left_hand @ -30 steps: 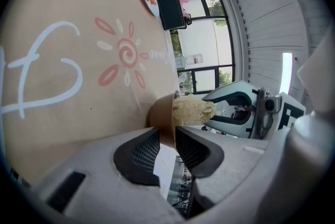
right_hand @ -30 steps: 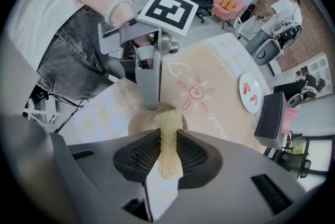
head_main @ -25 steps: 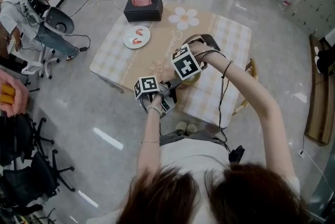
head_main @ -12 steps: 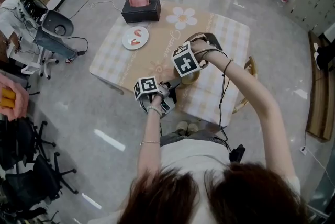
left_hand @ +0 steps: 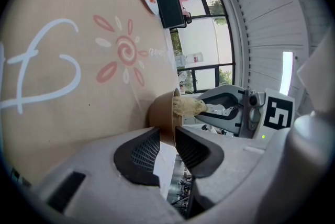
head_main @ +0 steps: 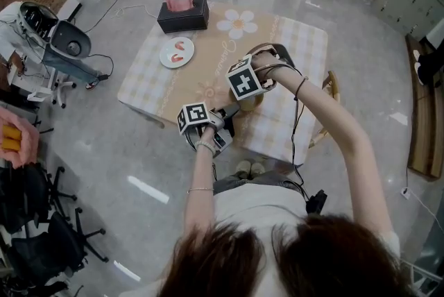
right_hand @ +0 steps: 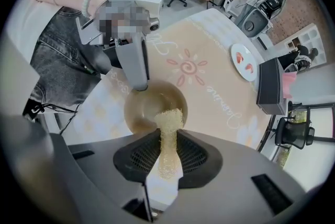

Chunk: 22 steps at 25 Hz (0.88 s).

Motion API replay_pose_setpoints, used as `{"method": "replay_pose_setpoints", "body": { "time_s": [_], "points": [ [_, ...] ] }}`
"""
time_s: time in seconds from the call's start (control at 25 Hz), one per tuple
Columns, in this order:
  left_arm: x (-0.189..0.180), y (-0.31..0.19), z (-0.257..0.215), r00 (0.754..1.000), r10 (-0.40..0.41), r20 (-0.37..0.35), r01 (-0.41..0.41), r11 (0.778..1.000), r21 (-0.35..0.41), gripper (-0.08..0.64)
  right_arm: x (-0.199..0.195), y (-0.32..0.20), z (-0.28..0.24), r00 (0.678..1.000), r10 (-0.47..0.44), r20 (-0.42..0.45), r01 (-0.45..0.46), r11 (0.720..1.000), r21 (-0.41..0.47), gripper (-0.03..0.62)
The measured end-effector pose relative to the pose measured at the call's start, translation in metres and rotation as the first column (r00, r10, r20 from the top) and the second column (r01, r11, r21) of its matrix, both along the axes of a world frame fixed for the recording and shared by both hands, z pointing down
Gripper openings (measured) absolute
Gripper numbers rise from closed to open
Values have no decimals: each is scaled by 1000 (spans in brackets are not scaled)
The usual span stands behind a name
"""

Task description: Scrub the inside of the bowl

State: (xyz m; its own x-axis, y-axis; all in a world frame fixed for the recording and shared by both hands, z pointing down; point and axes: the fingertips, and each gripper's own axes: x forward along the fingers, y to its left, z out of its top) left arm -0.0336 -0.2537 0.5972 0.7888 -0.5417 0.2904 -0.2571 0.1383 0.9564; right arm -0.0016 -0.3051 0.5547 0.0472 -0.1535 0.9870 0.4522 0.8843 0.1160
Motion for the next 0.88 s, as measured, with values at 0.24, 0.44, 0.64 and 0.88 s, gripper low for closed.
{"method": "replay_pose_setpoints", "body": {
  "time_s": [0.24, 0.44, 0.64, 0.88],
  "points": [
    [2, 1, -1, 1000, 7, -6, -7, 1000, 3, 101, 6, 2, 1, 999, 36, -25, -36, 999, -8, 84],
    [2, 2, 0, 1000, 11, -5, -11, 1000, 0, 101, 12, 6, 2, 995, 75, -61, -76, 997, -10, 84],
    [4, 3, 1, 1000, 12, -12, -12, 1000, -2, 101, 15, 7, 4, 991, 104, -90, -106, 994, -12, 84],
    [6, 4, 2, 1000, 20, -18, -20, 1000, 3, 101, 23, 15, 5, 974, 187, -125, -192, 981, -27, 84]
  ]
}}
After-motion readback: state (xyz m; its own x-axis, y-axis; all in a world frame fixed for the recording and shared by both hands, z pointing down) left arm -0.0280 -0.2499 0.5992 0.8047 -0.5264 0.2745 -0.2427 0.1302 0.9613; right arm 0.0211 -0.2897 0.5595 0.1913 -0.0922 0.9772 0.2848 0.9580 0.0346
